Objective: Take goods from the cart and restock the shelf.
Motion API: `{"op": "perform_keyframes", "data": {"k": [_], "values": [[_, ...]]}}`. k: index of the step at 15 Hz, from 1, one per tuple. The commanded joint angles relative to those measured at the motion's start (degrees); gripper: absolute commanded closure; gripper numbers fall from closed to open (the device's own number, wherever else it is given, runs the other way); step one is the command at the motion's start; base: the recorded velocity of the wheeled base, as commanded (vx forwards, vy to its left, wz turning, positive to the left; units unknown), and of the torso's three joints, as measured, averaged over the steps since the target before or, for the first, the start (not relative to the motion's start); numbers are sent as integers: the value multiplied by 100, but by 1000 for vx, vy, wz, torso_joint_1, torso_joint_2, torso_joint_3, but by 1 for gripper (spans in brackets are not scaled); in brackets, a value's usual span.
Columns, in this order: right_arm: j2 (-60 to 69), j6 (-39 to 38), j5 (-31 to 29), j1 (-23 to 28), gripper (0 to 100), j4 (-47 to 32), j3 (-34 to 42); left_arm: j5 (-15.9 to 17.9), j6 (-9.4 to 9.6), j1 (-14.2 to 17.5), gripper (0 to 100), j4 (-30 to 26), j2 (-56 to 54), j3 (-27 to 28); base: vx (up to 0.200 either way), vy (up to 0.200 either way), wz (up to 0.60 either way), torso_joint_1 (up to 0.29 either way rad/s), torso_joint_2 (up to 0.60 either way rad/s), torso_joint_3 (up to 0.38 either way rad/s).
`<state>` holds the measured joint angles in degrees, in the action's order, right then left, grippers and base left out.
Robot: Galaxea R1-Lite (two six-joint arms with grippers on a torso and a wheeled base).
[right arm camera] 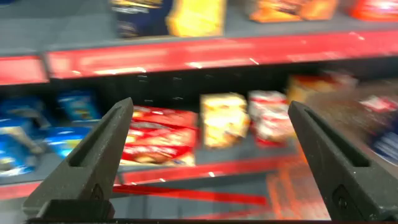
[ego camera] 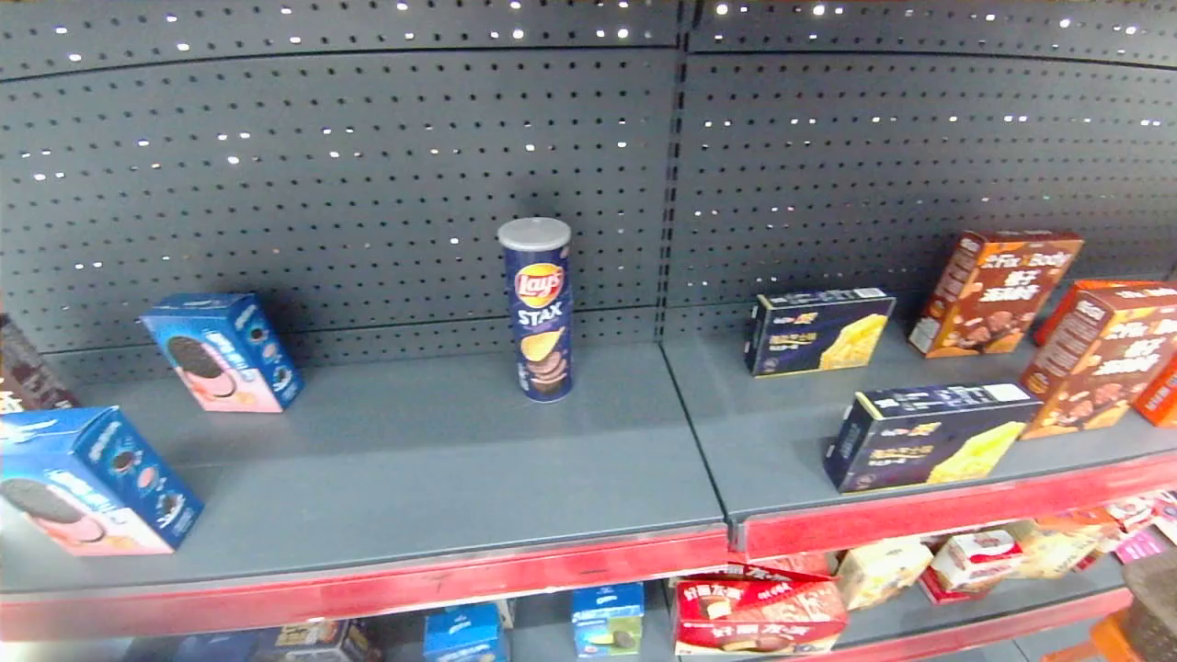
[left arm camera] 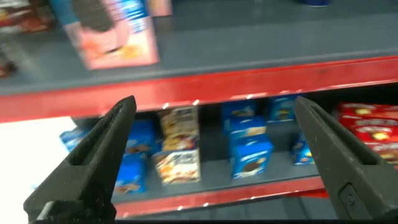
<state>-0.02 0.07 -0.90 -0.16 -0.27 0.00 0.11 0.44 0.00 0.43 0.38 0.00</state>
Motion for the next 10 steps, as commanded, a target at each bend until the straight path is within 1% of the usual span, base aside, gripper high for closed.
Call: {"op": "perform_keyframes", "data": {"k": [1,10], "values": [[2,1,2,-2,0,0,0,-2,0,0,0,1,-3,0,0,0,-600,2,2,2],[2,10,2,-2,0,9,0,-2,0,0,0,1,-3,0,0,0,-600,2,1,2]]}}
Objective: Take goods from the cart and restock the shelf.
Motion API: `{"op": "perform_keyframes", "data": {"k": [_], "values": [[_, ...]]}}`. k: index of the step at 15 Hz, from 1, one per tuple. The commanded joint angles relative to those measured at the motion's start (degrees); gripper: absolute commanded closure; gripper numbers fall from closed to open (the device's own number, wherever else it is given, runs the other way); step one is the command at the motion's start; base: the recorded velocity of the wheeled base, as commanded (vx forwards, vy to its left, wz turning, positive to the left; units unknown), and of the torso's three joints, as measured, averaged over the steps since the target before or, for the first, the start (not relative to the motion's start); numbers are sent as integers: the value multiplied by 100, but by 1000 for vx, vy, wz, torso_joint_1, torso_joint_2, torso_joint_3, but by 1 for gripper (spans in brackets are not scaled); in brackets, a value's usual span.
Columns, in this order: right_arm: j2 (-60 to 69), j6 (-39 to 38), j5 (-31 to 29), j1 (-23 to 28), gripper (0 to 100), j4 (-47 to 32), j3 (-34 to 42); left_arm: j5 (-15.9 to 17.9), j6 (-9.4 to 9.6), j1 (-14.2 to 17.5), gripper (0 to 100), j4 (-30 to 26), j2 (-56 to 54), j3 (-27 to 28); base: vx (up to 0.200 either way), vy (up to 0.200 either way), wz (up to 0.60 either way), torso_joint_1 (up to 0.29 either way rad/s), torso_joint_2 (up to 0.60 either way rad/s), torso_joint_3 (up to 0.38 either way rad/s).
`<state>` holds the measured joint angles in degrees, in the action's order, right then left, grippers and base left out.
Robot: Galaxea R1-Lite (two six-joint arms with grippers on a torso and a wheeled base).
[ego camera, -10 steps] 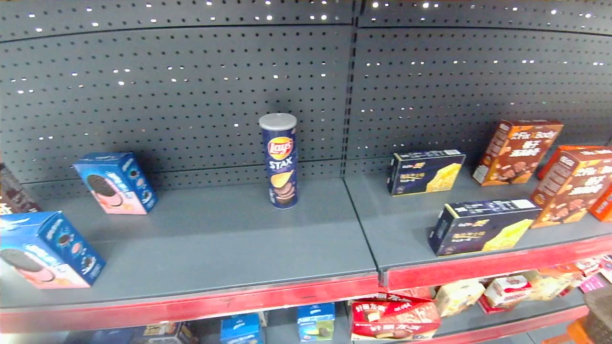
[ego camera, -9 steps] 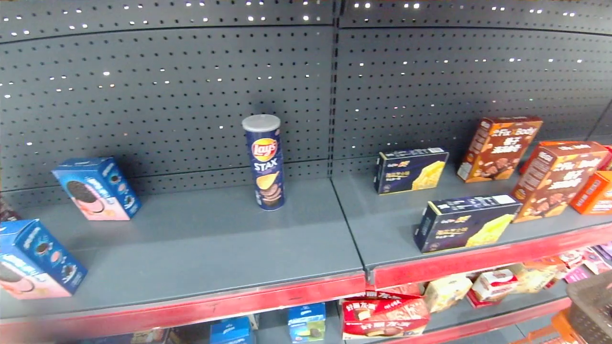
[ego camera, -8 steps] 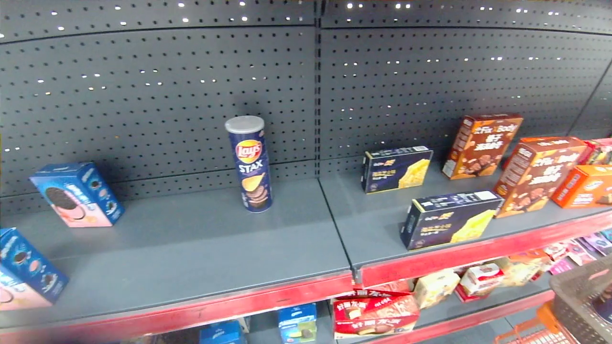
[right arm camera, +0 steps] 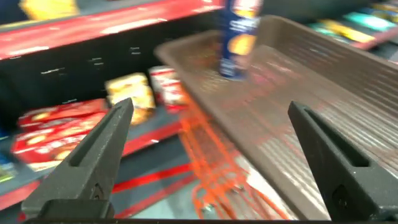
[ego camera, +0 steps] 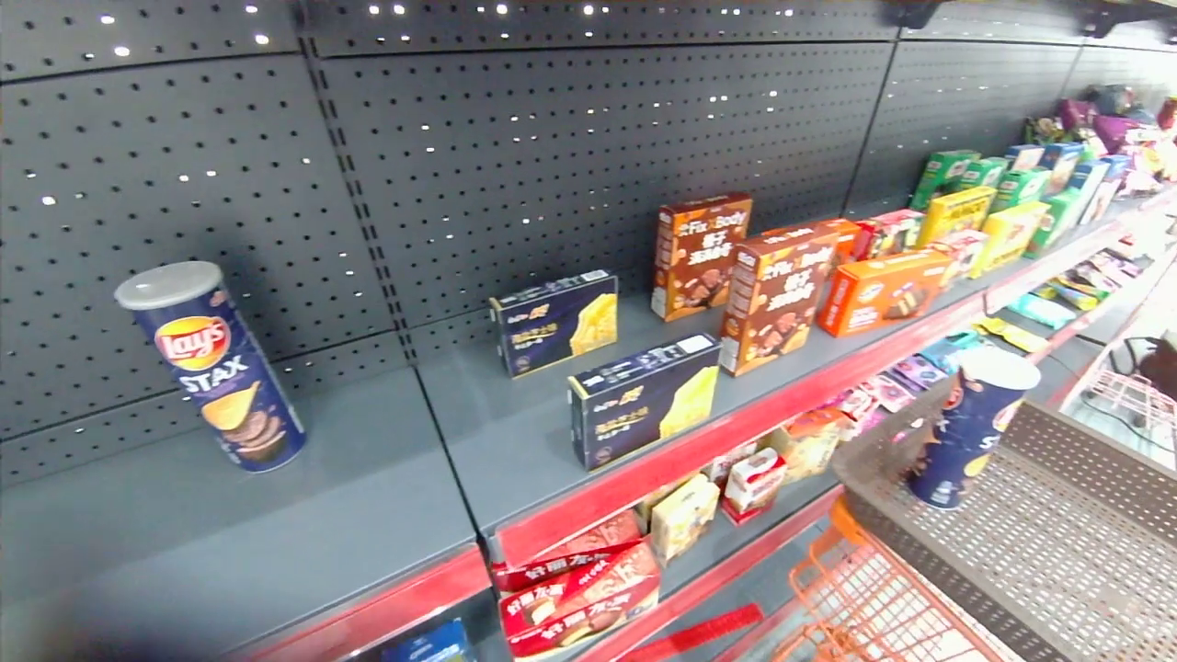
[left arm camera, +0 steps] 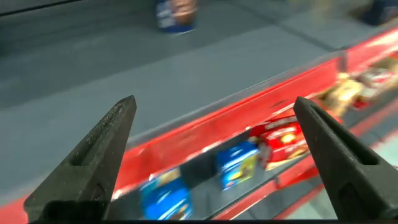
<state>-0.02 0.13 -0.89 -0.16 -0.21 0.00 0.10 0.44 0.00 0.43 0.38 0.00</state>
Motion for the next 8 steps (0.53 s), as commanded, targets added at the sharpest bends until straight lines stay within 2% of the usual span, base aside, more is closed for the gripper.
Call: {"op": "perform_keyframes", "data": {"k": [1,4,8], "values": [[2,4,1,-2,0,3,0,-1,0,0,0,1,-3,0,0,0,-600,2,2,7],[2,4,1,-2,0,3,0,-1,0,0,0,1,-3,0,0,0,-600,5,4,1],[2,4,1,-2,0,3,0,8,0,0,0,-16,6,0,0,0,0,0,0,0]]}}
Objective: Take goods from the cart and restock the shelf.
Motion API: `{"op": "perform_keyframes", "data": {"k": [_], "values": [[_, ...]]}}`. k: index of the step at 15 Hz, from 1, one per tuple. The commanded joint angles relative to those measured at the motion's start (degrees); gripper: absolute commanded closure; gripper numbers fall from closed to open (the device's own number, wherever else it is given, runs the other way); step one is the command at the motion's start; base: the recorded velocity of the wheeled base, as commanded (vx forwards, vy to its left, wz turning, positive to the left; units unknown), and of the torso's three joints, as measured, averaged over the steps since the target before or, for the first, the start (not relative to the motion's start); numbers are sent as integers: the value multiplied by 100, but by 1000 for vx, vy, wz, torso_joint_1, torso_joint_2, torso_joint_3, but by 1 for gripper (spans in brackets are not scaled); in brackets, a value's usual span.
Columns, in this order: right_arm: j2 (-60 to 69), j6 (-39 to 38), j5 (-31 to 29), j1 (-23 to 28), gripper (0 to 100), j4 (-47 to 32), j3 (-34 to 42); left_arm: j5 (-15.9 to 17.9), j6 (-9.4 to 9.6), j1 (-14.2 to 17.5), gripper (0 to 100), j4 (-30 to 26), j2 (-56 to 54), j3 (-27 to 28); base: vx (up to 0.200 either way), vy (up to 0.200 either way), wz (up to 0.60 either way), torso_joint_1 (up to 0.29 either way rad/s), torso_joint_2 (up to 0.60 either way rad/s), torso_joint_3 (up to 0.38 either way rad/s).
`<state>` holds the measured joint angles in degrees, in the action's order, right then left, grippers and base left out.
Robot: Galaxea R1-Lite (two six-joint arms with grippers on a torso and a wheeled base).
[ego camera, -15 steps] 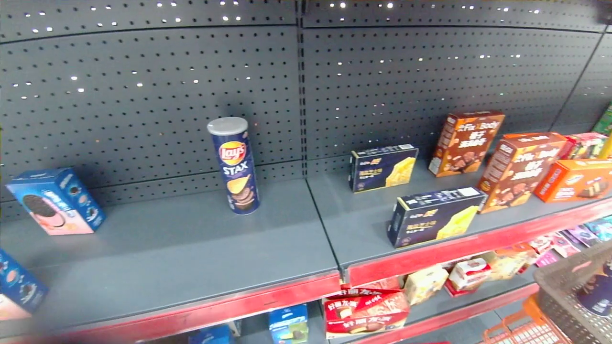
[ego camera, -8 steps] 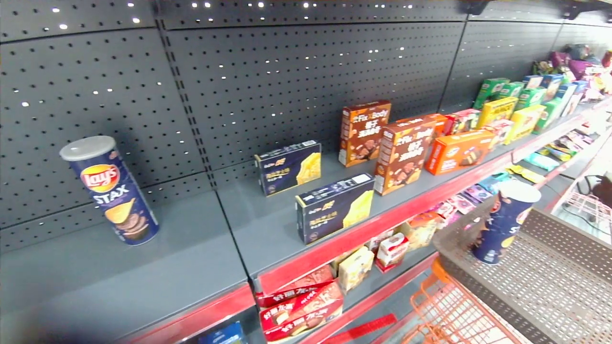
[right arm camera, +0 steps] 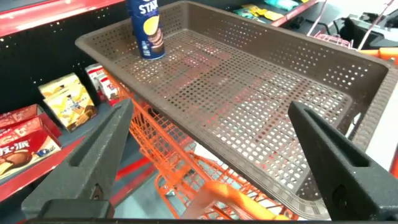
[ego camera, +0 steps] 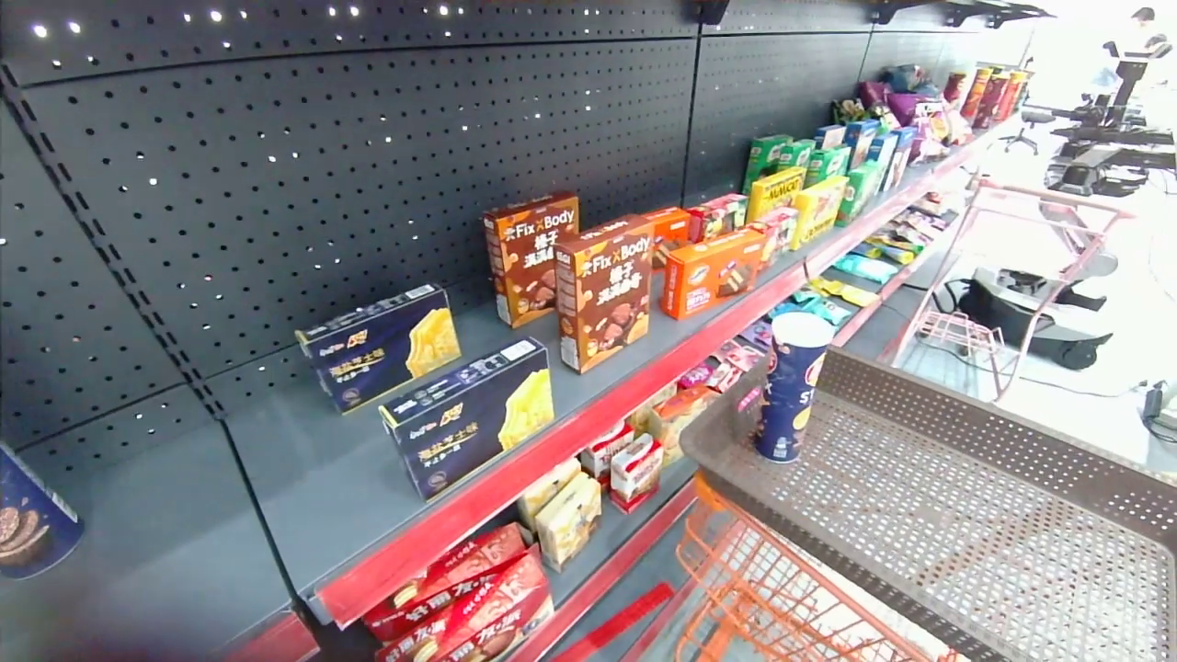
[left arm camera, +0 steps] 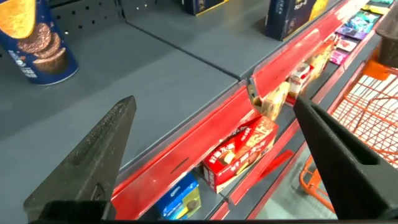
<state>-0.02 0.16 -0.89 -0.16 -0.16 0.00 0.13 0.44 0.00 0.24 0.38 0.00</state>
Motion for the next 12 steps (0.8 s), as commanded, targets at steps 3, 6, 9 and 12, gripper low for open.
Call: {"op": "perform_keyframes", "data": {"k": [3,6,9,12], "values": [[2,11,10,-2,0,-2,0,-5,0,0,0,2,6,0,0,0,0,0,0,0],[2,11,10,-2,0,-2,0,4,0,0,0,2,6,0,0,0,0,0,0,0],[2,11,10,-2,0,-2,0,4,0,0,0,2,6,0,0,0,0,0,0,0],[2,11,10,-2,0,-2,0,-5,0,0,0,2,6,0,0,0,0,0,0,0]]}}
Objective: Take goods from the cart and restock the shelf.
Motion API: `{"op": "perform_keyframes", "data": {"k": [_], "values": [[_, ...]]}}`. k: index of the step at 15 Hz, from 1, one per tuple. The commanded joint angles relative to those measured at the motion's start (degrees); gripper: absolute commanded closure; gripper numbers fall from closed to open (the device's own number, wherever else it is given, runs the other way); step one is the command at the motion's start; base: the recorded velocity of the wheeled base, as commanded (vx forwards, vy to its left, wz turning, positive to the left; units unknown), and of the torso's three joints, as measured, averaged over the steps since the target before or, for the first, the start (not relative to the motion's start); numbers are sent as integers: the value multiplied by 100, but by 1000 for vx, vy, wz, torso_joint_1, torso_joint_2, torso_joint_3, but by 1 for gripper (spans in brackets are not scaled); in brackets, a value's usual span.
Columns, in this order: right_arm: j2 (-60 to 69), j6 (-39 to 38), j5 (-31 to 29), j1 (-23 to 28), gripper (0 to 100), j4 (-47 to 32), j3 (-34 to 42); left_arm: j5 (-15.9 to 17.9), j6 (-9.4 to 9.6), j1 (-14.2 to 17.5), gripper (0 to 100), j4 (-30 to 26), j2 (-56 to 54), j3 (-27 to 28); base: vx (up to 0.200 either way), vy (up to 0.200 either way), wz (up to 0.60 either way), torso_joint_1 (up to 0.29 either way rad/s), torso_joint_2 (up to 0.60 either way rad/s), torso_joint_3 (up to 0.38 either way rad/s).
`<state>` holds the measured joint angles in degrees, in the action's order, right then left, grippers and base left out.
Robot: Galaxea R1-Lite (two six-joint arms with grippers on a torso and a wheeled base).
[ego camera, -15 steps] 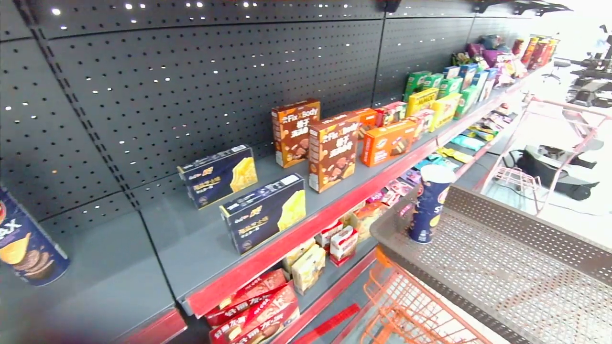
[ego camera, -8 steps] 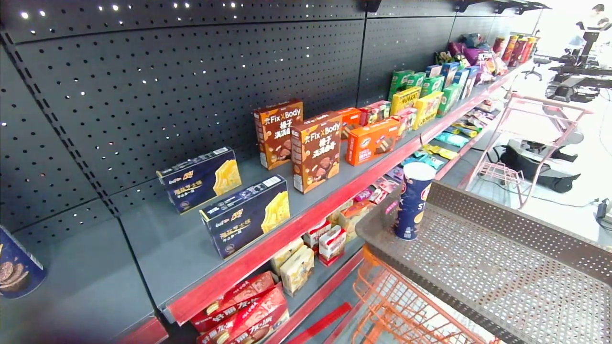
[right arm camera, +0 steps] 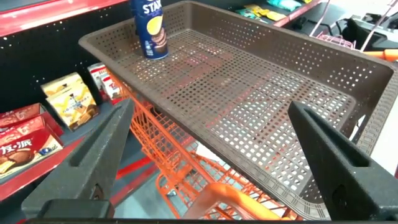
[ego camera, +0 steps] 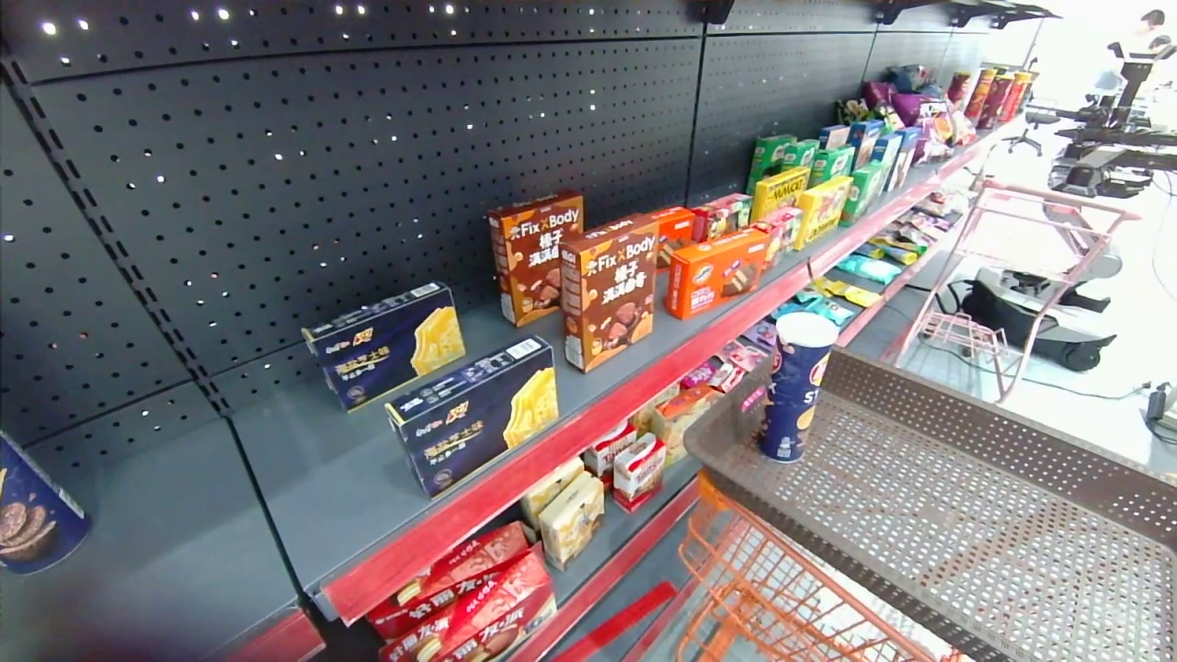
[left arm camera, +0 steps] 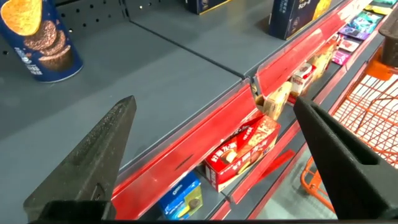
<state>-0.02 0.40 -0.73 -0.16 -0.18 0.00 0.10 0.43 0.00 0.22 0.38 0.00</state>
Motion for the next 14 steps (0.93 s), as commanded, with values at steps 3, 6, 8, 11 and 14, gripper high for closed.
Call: {"op": "perform_keyframes", "data": {"k": [3,6,8,11,14], "values": [[-437,21,196,-134,0,-17,-668,8,10,0,0,4,6,0,0,0,0,0,0,0],[-2661,-339,-6,-116,0,185,-1995,8,10,0,0,4,6,0,0,0,0,0,0,0],[-3759,-893,47,-81,0,405,-2232,8,10,0,0,4,6,0,0,0,0,0,0,0],[-5262,-1139,223,156,0,1011,-2276,8,10,0,0,4,6,0,0,0,0,0,0,0],[-6475,92,205,991,0,1820,-2426,8,1,0,0,4,6,0,0,0,0,0,0,0]]}}
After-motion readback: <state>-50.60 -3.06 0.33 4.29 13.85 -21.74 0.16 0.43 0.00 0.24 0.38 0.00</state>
